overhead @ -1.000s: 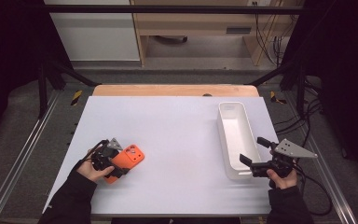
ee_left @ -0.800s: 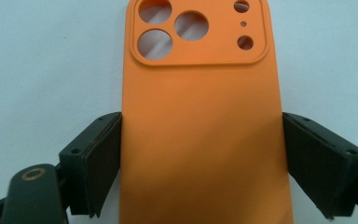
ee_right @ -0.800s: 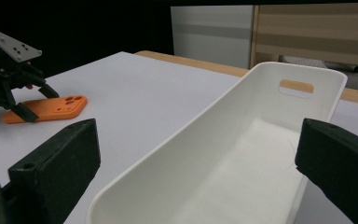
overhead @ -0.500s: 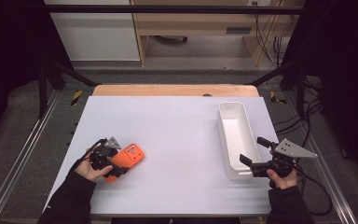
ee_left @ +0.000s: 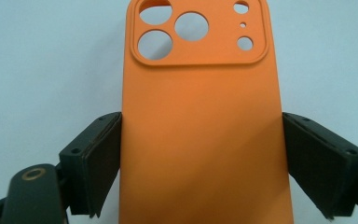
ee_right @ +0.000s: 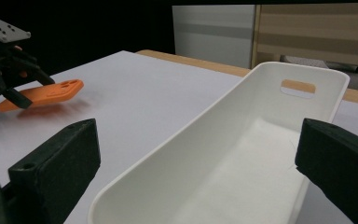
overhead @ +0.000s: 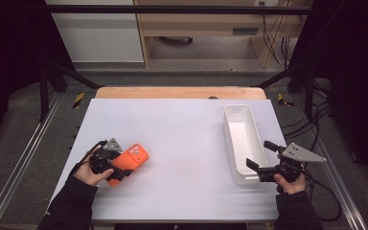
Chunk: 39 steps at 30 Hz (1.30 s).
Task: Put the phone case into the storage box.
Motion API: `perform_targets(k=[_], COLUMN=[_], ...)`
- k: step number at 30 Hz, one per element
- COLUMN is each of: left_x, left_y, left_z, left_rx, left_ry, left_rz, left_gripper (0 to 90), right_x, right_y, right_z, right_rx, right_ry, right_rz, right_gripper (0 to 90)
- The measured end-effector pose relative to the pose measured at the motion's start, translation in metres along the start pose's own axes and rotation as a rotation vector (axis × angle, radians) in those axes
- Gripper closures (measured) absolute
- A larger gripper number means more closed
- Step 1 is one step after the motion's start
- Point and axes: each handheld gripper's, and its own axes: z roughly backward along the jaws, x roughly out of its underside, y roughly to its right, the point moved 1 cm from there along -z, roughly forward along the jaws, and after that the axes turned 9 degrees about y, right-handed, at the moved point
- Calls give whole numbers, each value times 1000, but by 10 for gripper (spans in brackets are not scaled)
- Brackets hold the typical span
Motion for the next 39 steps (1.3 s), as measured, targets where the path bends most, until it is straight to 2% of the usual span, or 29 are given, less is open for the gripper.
perform_targets(k=[10,25,34,39], left_x=[-7,-21,-28,-32], left_y=[5,24,35,40], left_z=[8,16,17,17], left_rx=[11,33,64,84], left_ry=[40,107,133,158], left_rz=[-6,-41,-67,-63], left_gripper=[153,153,153,153], right_x=[0,-1,-3,-5], right_y=[-1,-3,-8,-10], right_z=[-1,-2,-5,-6], right_rx=[-4,-19,-39,-44], right_ry=[-5,-8,-14,-18], right_rz=[6,19,38,50], right_gripper=[5,5,5,6])
